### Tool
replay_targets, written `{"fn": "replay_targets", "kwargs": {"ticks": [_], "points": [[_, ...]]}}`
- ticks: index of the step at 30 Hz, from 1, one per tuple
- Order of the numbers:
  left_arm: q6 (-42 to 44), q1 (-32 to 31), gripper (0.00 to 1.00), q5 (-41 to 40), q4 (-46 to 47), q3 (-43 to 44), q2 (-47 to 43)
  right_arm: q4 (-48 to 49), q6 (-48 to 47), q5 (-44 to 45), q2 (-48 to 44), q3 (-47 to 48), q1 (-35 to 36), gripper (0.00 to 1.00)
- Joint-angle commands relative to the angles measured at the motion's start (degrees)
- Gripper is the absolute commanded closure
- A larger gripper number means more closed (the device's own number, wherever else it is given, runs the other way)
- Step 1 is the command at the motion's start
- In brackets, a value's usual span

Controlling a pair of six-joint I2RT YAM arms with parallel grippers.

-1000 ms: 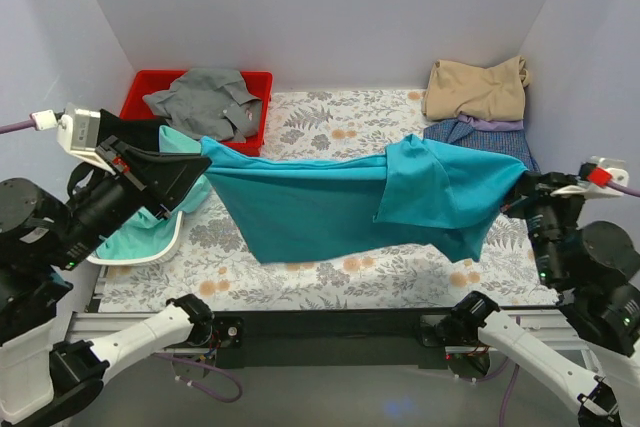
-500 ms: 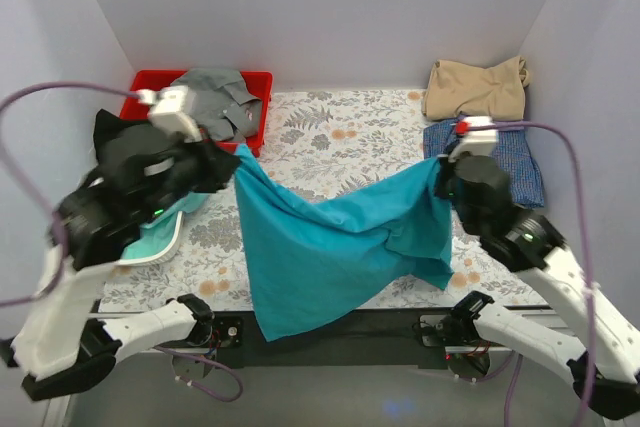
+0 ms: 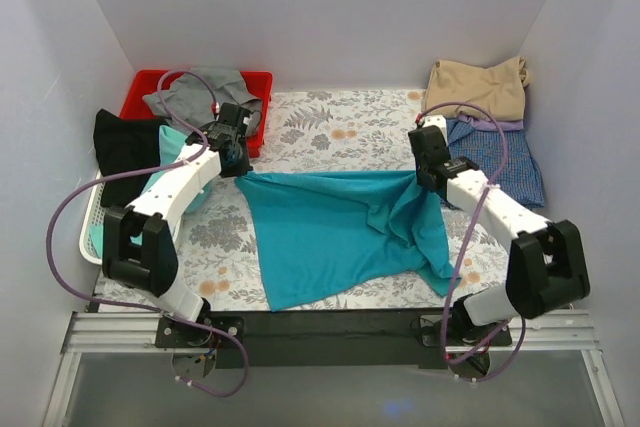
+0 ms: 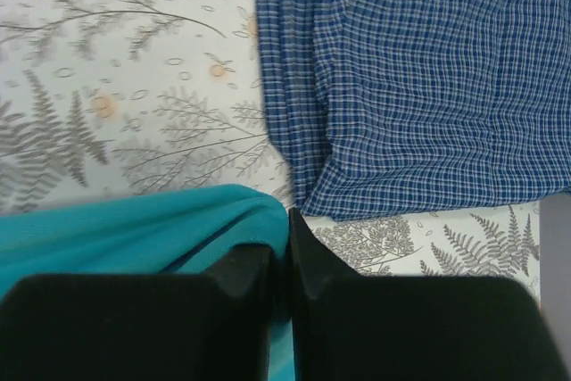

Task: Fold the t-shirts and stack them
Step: Flatten the tshirt out

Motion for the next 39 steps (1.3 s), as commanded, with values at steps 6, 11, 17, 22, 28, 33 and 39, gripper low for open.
{"fn": "replay_targets", "kwargs": {"ticks": [6,11,17,22,28,33,39], "points": [[3.7,2.0,1.00,-0.2,11.7,6.2,10.6,8.6,-2.0,0.5,11.5,11.0,-7.3,0.01],[4.0,2.0,1.00,2.9,14.3,6.0,11.1,9.1,-1.3,-14.3,9.0,12.1,-7.9,0.06],[3.8,2.0,1.00,6.2,15.1,5.2,11.8,9.3,1.7,-24.8,2.0,6.9,-7.7,0.07],[3.9,2.0,1.00,6.9,16.0,4.5,11.7,7.2,2.6,-29.2,0.9,1.7,-7.7,0.11],[4.3,2.0,1.00,7.8,16.1,4.2,12.1,7.2,3.0,-34.7,-0.6,-4.0,-7.7,0.18],[4.1,2.0,1.00,8.1,16.2,3.7,11.9,9.0,2.3,-37.5,-1.6,-7.9,-7.8,0.20],[4.4,2.0,1.00,7.7,16.2,3.3,12.0,10.8,1.4,-40.2,-1.0,-10.6,-7.7,0.25]]}}
